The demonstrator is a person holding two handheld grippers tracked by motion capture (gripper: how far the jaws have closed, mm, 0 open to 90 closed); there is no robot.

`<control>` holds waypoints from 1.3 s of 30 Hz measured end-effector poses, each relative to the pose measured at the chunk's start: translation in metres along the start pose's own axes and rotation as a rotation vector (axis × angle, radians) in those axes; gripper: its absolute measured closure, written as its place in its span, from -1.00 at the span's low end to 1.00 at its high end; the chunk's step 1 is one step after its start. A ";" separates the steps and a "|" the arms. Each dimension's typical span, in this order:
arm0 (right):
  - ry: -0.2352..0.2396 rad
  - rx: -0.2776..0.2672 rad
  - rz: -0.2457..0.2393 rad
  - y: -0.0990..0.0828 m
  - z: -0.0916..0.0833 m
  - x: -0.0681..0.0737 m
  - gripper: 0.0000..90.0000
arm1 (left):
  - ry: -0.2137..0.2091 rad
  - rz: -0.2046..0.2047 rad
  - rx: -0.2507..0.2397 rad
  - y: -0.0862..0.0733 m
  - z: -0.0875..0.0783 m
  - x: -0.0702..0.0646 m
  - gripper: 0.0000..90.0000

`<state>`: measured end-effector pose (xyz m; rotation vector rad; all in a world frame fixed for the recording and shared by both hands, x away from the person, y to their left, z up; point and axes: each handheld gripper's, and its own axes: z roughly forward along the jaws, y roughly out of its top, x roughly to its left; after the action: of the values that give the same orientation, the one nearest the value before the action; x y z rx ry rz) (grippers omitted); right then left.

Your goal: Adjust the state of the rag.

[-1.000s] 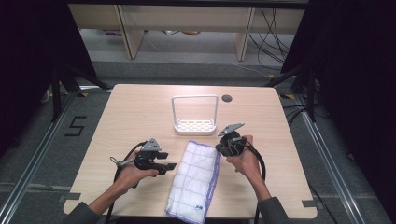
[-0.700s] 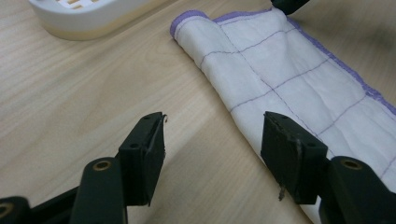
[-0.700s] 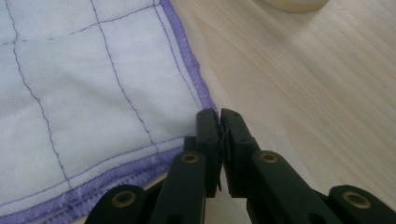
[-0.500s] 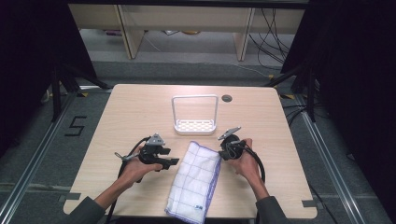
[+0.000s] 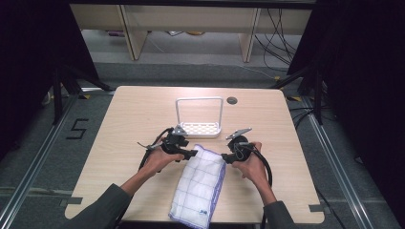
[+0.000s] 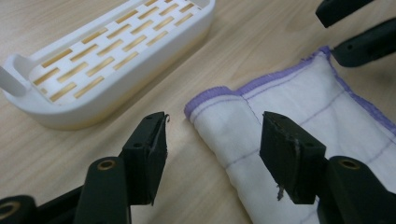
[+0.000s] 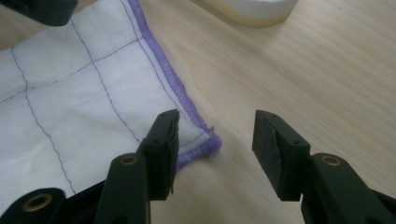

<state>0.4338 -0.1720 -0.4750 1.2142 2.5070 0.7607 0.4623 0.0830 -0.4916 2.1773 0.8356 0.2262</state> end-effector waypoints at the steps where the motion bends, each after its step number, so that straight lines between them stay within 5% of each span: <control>1: -0.005 -0.006 -0.014 0.000 0.002 0.000 0.15 | 0.005 -0.001 -0.001 0.001 0.002 0.001 -0.10; 11: 0.003 0.029 0.014 0.000 0.008 0.000 0.14 | -0.007 0.002 0.027 0.007 0.019 0.002 -0.07; 15: -0.002 0.034 0.033 -0.004 0.014 0.001 0.15 | 0.016 0.048 0.068 0.006 0.028 0.000 -0.02; 18: 0.007 0.032 0.042 -0.005 0.016 0.002 0.16 | -0.001 0.066 0.052 0.006 0.028 -0.002 0.08; 21: 0.021 0.021 0.007 -0.004 0.017 0.002 0.41 | -0.014 0.086 0.049 0.005 0.028 -0.006 0.45; 25: 0.061 0.027 0.034 -0.004 0.017 0.003 0.66 | -0.034 0.092 0.039 0.004 0.028 -0.007 0.70; 28: 0.091 0.002 0.037 -0.005 0.019 0.000 0.84 | -0.041 0.089 0.025 0.001 0.025 -0.007 0.83; 39: 0.110 -0.044 -0.013 0.014 0.019 0.009 0.89 | -0.034 0.067 -0.059 -0.006 -0.010 0.003 0.86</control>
<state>0.4458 -0.1513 -0.4834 1.1702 2.5679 0.8972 0.4571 0.0938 -0.4897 2.1500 0.7291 0.2430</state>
